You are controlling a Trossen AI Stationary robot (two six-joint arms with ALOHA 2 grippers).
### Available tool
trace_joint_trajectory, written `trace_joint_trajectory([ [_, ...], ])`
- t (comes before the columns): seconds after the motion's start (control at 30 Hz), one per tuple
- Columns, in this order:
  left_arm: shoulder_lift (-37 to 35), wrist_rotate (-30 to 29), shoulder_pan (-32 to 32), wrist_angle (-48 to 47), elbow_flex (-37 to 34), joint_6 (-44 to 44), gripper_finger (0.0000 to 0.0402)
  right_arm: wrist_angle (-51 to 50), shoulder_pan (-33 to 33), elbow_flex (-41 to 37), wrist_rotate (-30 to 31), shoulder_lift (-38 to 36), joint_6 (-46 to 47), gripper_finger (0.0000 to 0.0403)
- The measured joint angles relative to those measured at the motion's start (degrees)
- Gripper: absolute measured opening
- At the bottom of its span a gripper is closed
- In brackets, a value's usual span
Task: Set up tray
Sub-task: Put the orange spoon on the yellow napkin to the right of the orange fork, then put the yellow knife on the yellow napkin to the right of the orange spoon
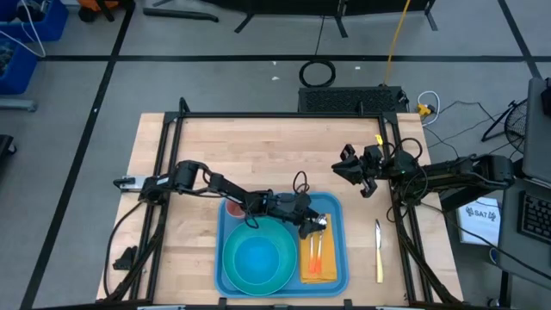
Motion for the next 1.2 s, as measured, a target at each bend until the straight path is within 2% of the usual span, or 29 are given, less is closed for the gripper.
trace_joint_trajectory([
  [0.5, 0.1, 1.2, -1.2, -1.6, 0.0, 8.0, 0.0301, -0.4, 0.0, 0.0, 0.0, 0.0, -0.1, 0.005],
  [0.63, 0.2, 1.3, -2.0, 0.1, 0.0, 7.3, 0.0301, -0.4, 0.0, 0.0, 0.0, 0.0, -0.1, 0.005],
  [0.87, 0.2, 2.0, -1.7, 0.7, 0.1, 1.1, 0.0301, -0.4, 0.0, 0.0, 0.0, 0.0, -0.1, 0.005],
  [1.2, 0.1, 1.5, -0.1, 0.9, 0.2, 1.7, 0.0301, -0.4, 0.0, 0.0, 0.0, 0.0, -0.1, 0.005],
])
